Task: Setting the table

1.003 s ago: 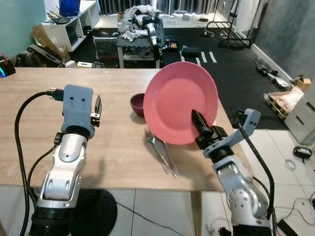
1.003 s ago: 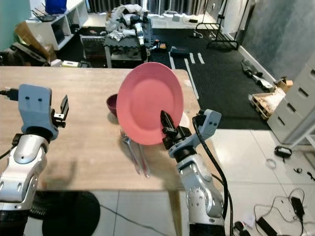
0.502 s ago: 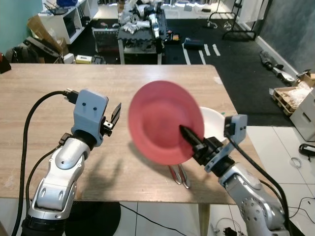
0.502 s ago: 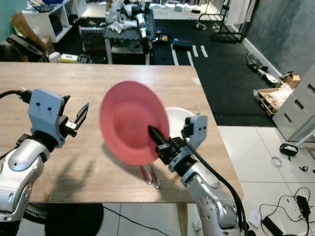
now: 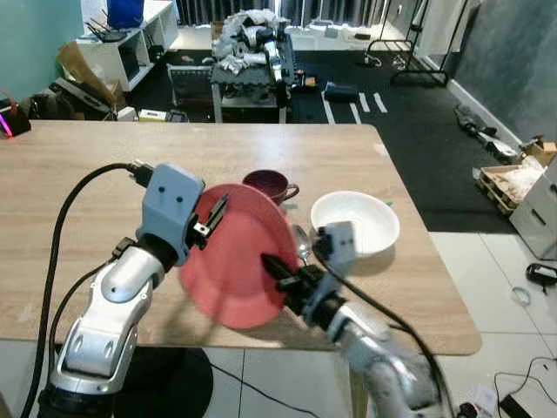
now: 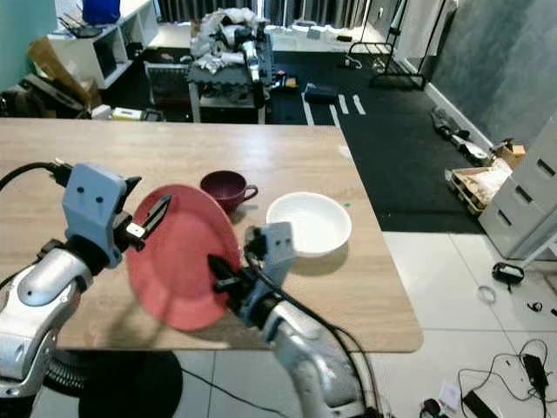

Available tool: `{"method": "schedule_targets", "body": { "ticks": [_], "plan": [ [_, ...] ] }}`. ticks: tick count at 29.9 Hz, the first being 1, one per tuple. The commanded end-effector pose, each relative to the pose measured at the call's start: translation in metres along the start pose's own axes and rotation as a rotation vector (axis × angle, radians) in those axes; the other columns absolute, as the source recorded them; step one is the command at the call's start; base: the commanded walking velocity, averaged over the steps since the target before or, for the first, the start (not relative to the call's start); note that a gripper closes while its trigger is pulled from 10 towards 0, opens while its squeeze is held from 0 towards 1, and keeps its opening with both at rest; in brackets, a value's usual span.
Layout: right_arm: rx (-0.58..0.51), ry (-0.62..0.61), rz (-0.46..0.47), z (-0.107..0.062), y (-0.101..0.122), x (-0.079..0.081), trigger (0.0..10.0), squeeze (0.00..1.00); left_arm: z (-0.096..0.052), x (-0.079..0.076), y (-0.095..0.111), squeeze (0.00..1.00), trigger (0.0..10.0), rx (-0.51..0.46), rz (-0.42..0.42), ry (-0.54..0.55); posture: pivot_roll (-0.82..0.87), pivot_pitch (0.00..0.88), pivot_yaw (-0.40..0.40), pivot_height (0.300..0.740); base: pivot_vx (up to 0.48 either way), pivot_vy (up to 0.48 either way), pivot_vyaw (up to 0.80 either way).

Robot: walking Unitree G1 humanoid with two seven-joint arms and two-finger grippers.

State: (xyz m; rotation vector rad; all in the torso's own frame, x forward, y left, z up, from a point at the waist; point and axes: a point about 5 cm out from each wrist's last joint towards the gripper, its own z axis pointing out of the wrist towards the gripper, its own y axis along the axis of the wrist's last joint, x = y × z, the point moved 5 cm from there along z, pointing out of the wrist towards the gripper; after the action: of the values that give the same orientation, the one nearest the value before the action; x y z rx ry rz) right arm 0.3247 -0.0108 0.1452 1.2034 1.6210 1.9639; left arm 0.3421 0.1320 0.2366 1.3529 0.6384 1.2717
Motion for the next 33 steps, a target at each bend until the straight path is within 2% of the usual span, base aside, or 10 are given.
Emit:
{"method": "schedule_targets", "body": {
  "ticks": [1, 10, 15, 17, 18, 19, 27, 28, 29, 33],
  "plan": [
    [0.056, -0.016, 0.004, 0.004, -0.016, -0.001, 10.0, 0.00, 0.001, -0.003, -0.003, 0.00, 10.0, 0.015, -0.006, -0.013, 0.06, 0.000, 0.082, 0.740, 0.000, 0.000, 0.00],
    [0.073, -0.076, 0.054, 0.019, -0.033, -0.005, 10.0, 0.00, 0.001, -0.011, -0.003, 0.00, 10.0, 0.020, -0.021, -0.017, 0.07, 0.000, 0.075, 0.740, 0.000, 0.000, 0.00],
    [0.039, -0.113, 0.066, 0.022, -0.030, -0.011, 10.0, 0.00, 0.001, -0.012, -0.003, 0.00, 10.0, 0.020, -0.024, -0.018, 0.07, 0.000, 0.075, 0.740, 0.000, 0.000, 0.00],
    [0.026, -0.129, 0.073, 0.022, -0.028, -0.014, 10.0, 0.04, 0.001, -0.012, -0.004, 0.00, 10.0, 0.022, -0.026, -0.019, 0.07, 0.000, 0.077, 0.740, 0.000, 0.000, 0.00],
    [0.023, -0.138, 0.071, 0.023, -0.028, -0.016, 10.0, 0.95, 0.001, -0.012, -0.004, 0.00, 10.0, 0.025, -0.025, -0.020, 0.07, 0.000, 0.077, 0.740, 0.000, 0.000, 0.00],
    [0.020, -0.136, 0.074, 0.023, -0.028, -0.016, 10.0, 1.00, 0.001, -0.012, -0.004, 0.00, 10.0, 0.026, -0.025, -0.020, 0.07, 0.000, 0.077, 0.740, 0.000, 0.000, 0.00],
    [0.005, -0.119, 0.055, 0.024, -0.026, -0.015, 10.0, 1.00, 0.001, -0.014, -0.005, 0.00, 10.0, 0.028, -0.028, -0.019, 0.07, 0.000, 0.077, 0.740, 0.000, 0.000, 0.00],
    [-0.004, -0.109, 0.054, 0.024, -0.024, -0.014, 10.0, 0.81, 0.001, -0.015, -0.005, 0.00, 10.0, 0.028, -0.028, -0.020, 0.07, 0.000, 0.076, 0.740, 0.000, 0.000, 0.00],
    [-0.011, -0.100, 0.051, 0.023, -0.022, -0.013, 10.0, 0.00, 0.001, -0.015, -0.005, 0.00, 10.0, 0.028, -0.029, -0.021, 0.07, 0.000, 0.076, 0.740, 0.000, 0.000, 0.00],
    [-0.028, -0.090, 0.029, 0.022, -0.016, -0.011, 10.0, 0.00, 0.001, -0.015, -0.005, 0.00, 10.0, 0.028, -0.031, -0.023, 0.06, 0.000, 0.078, 0.740, 0.000, 0.000, 0.00]
  ]
}}
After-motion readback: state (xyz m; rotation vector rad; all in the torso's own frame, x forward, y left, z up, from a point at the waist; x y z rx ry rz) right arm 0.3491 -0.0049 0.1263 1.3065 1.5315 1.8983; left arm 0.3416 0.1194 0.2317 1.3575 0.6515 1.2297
